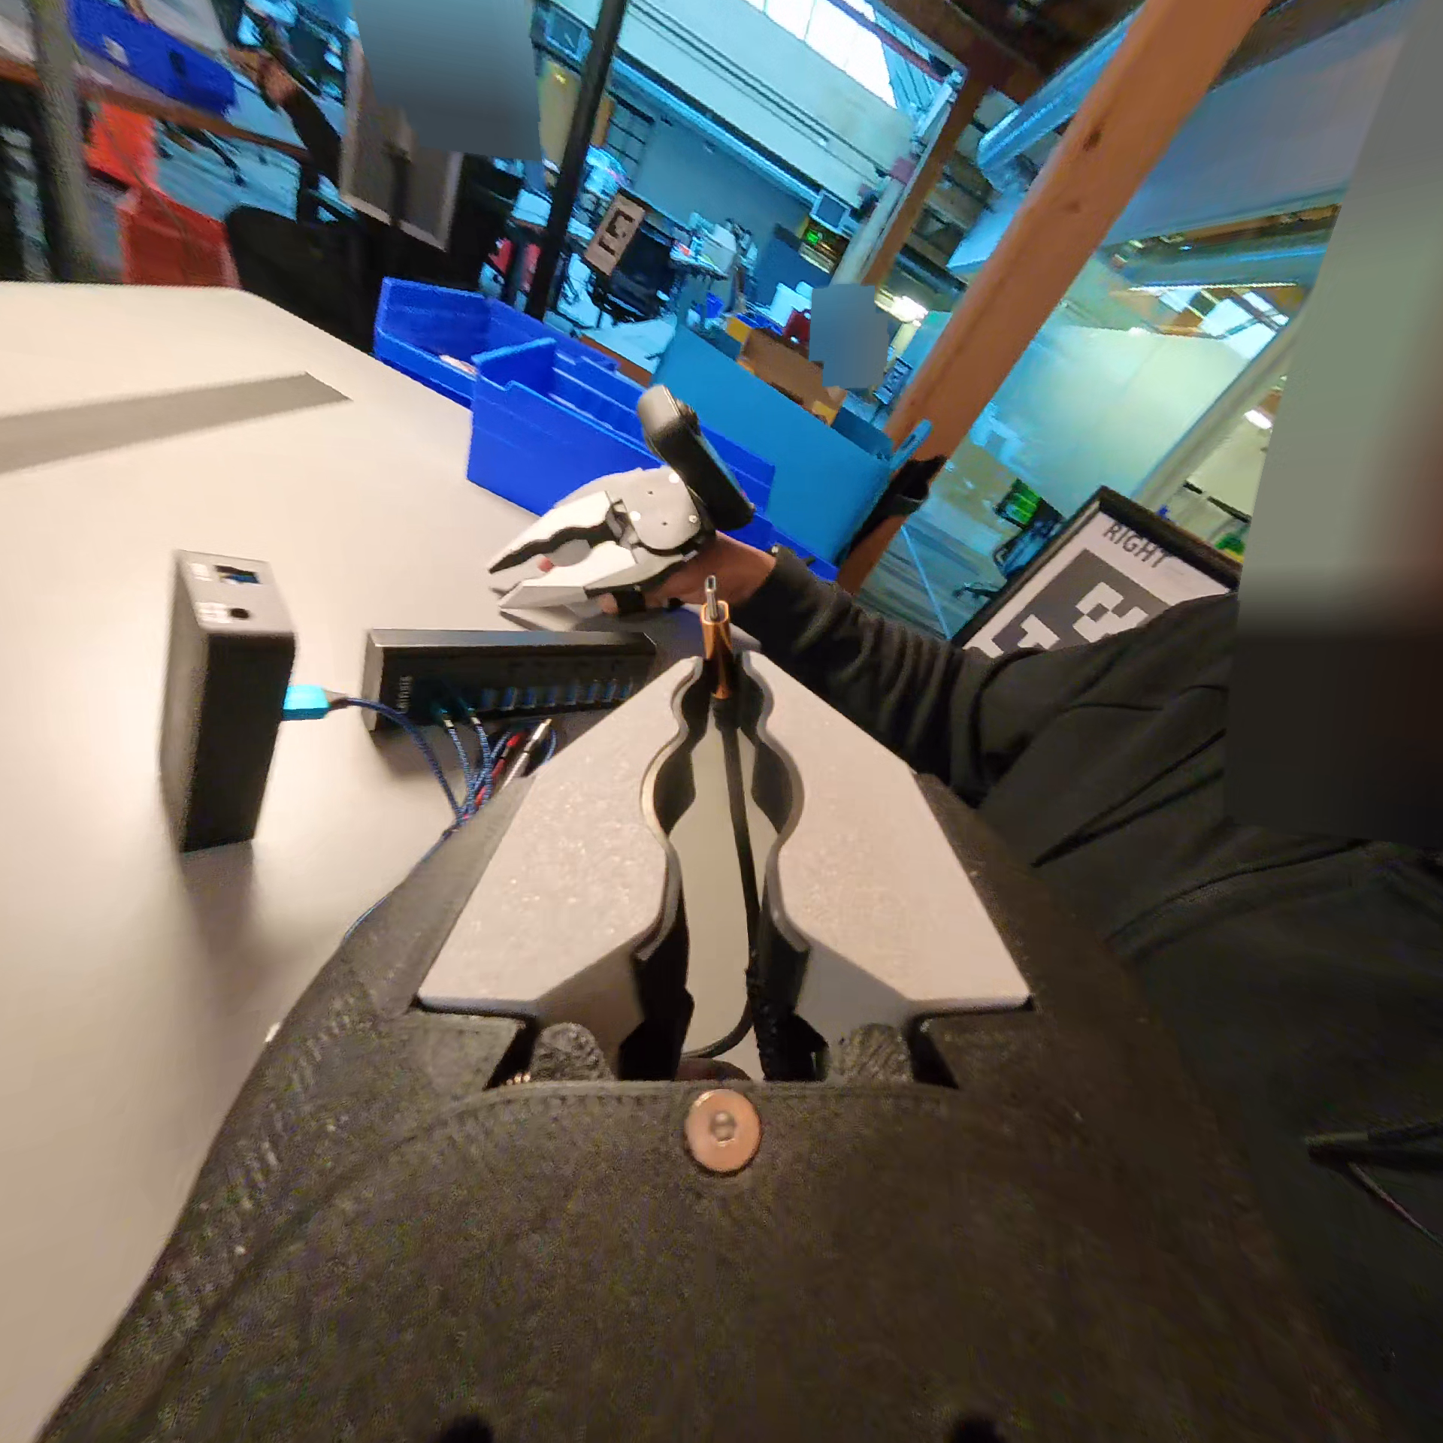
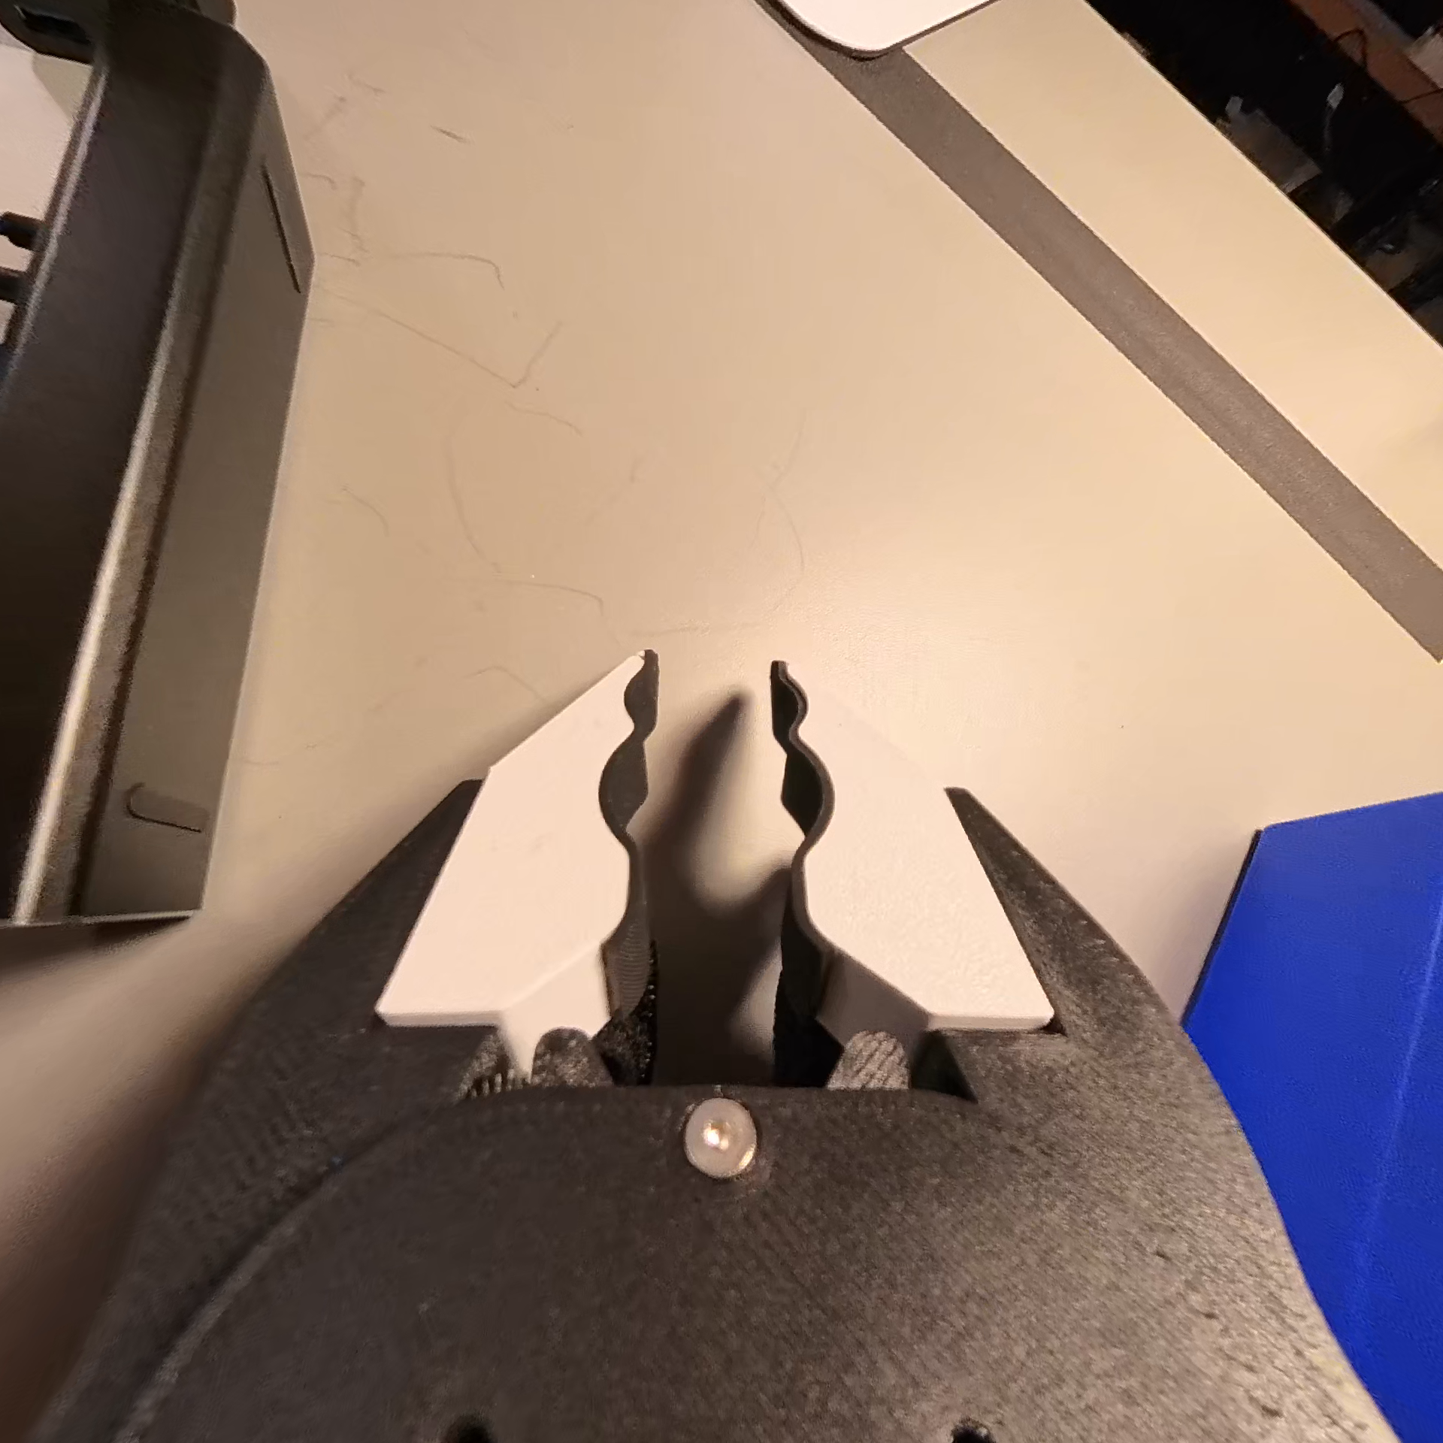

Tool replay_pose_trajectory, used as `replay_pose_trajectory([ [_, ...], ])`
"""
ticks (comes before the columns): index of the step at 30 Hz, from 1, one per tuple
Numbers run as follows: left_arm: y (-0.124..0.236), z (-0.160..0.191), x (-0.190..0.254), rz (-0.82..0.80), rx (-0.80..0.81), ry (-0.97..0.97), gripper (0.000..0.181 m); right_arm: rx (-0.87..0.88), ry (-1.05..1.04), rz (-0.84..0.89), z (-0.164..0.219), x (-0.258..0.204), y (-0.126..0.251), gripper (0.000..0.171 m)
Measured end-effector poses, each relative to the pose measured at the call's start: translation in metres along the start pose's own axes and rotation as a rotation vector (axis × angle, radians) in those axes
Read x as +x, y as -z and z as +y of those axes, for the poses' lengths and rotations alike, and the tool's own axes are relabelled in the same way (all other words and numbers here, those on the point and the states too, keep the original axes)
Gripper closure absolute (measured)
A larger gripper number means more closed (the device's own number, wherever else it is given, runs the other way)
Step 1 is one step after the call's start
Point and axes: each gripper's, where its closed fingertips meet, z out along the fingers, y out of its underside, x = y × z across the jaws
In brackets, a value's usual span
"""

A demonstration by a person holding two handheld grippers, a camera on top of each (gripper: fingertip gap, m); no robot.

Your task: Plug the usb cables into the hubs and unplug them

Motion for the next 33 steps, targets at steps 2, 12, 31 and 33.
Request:
replay_pose_trajectory([
  [2, -0.015, 0.007, -0.004, 0.024, -0.02, 0.017, 0.173, 0.008, 0.004, 0.004, -0.001, 0.001, 0.001, 0.142],
  [12, -0.061, 0.041, -0.051, 0.037, -0.061, 0.055, 0.173, 0.109, -0.013, -0.031, -0.027, -0.009, 0.012, 0.142],
  [31, -0.056, 0.074, -0.059, 0.081, -0.059, 0.15, 0.172, 0.492, 0.627, -0.21, -0.149, -0.184, 0.056, 0.144],
  [33, -0.058, 0.079, -0.059, 0.086, -0.076, 0.169, 0.172, 0.502, 0.665, -0.181, -0.144, -0.19, 0.049, 0.144],
])
